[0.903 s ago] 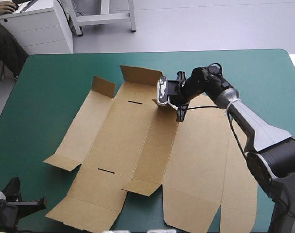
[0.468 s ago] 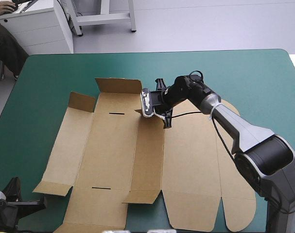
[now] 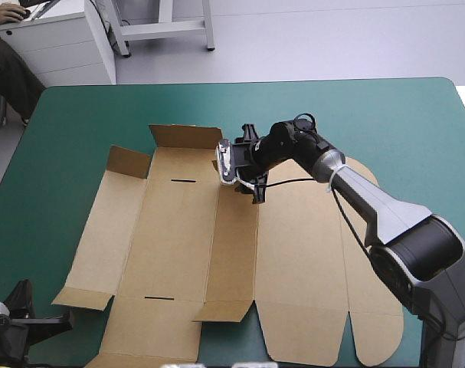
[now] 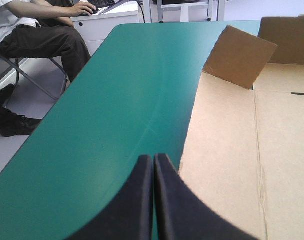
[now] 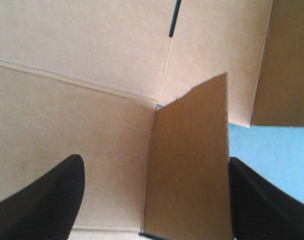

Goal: Fold the box

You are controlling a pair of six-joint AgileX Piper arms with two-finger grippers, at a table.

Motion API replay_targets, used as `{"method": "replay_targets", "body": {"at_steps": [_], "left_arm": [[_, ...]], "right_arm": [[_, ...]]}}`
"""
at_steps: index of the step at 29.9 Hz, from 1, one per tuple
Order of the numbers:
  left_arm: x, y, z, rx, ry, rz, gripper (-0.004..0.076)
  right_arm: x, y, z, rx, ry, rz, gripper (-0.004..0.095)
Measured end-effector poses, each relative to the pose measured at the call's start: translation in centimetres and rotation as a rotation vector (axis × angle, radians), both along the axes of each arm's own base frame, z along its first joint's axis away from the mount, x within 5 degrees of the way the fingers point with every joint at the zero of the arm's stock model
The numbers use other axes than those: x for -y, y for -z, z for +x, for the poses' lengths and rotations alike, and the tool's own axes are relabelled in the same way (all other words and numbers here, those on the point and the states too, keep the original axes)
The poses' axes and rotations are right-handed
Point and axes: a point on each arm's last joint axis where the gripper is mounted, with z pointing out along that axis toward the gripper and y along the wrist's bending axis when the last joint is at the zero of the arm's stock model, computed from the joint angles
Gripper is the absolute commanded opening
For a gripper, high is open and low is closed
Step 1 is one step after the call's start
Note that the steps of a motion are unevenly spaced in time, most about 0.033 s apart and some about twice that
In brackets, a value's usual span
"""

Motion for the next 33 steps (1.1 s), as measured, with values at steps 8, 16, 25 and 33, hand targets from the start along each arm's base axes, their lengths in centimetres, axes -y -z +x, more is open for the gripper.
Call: {"method": "replay_targets", "body": {"at_steps": [8,16,25,33], "left_arm": [[0.0,0.0,0.0,0.0,0.0,0.0,-0.001],[0.0,0.0,0.0,0.001,0.0,0.0,-0.001],[0.0,0.0,0.0,0.001,0.001,-0.001,-0.0003],[0.0,0.0,0.0,0.004,0.001,0.001,0.0302]], "right_arm": [[3.4,-5.8,-1.2,-0.034,0.564,0.147,0.0058],[5.5,-7.6,-2.1,-0.091,0.909,0.222,-0.0003],[10.0,-8.6,-4.0,-0.142,1.199,0.309,-0.002],[14.0,-8.7,-10.6,-0.139,1.24,0.365,-0.002]]}}
